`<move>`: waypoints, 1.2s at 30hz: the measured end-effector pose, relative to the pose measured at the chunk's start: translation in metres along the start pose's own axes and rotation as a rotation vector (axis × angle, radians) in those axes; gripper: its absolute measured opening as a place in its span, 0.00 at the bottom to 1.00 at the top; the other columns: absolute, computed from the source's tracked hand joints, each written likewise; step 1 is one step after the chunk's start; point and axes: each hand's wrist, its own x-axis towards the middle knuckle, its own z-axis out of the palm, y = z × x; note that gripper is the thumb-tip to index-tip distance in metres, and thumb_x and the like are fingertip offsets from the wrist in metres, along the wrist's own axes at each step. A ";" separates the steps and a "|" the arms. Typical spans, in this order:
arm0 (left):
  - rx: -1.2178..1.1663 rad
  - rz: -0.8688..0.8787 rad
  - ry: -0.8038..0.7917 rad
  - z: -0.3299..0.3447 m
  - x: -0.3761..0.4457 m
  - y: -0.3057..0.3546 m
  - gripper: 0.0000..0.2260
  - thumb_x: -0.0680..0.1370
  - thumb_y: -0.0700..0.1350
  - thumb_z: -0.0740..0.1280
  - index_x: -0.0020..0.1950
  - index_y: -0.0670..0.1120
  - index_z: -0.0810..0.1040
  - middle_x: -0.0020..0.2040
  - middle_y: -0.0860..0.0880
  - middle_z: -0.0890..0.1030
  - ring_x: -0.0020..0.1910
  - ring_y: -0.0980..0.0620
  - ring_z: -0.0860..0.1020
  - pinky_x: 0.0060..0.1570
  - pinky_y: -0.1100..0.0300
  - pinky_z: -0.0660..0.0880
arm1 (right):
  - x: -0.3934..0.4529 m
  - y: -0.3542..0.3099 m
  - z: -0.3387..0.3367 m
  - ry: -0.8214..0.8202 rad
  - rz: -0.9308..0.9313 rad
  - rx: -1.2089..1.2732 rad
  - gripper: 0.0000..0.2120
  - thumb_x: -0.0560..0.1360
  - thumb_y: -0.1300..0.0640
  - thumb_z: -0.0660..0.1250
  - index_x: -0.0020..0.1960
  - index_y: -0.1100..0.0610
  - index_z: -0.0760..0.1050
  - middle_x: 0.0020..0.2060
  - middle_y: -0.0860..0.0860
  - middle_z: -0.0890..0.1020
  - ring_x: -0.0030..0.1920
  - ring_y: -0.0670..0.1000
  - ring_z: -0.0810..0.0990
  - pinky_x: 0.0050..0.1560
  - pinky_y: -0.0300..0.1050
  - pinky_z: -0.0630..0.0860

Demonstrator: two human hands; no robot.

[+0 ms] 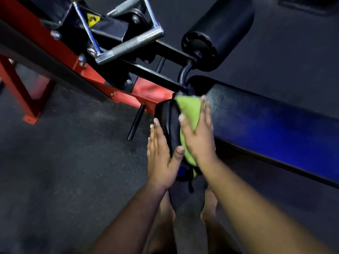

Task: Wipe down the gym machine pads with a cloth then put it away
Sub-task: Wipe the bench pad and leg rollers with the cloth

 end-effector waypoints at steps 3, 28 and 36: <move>-0.092 0.013 0.022 -0.001 0.000 0.003 0.43 0.74 0.79 0.44 0.80 0.56 0.33 0.84 0.52 0.45 0.83 0.53 0.43 0.80 0.43 0.43 | -0.079 0.019 -0.001 -0.061 -0.163 -0.065 0.38 0.79 0.30 0.53 0.83 0.41 0.44 0.83 0.48 0.43 0.83 0.55 0.45 0.81 0.56 0.52; -0.367 -0.176 -0.068 -0.012 0.000 0.002 0.46 0.69 0.82 0.48 0.79 0.63 0.36 0.84 0.54 0.40 0.83 0.50 0.39 0.81 0.41 0.41 | -0.091 -0.001 -0.021 -0.246 -0.223 -0.529 0.40 0.77 0.41 0.64 0.81 0.35 0.44 0.82 0.41 0.39 0.81 0.61 0.50 0.63 0.68 0.73; 0.085 -0.104 -0.345 -0.058 0.009 0.034 0.49 0.72 0.76 0.47 0.83 0.48 0.38 0.82 0.53 0.36 0.80 0.57 0.35 0.80 0.45 0.39 | -0.075 0.004 -0.113 -0.423 -0.167 -0.728 0.38 0.80 0.47 0.65 0.83 0.44 0.48 0.83 0.47 0.47 0.78 0.59 0.58 0.66 0.59 0.74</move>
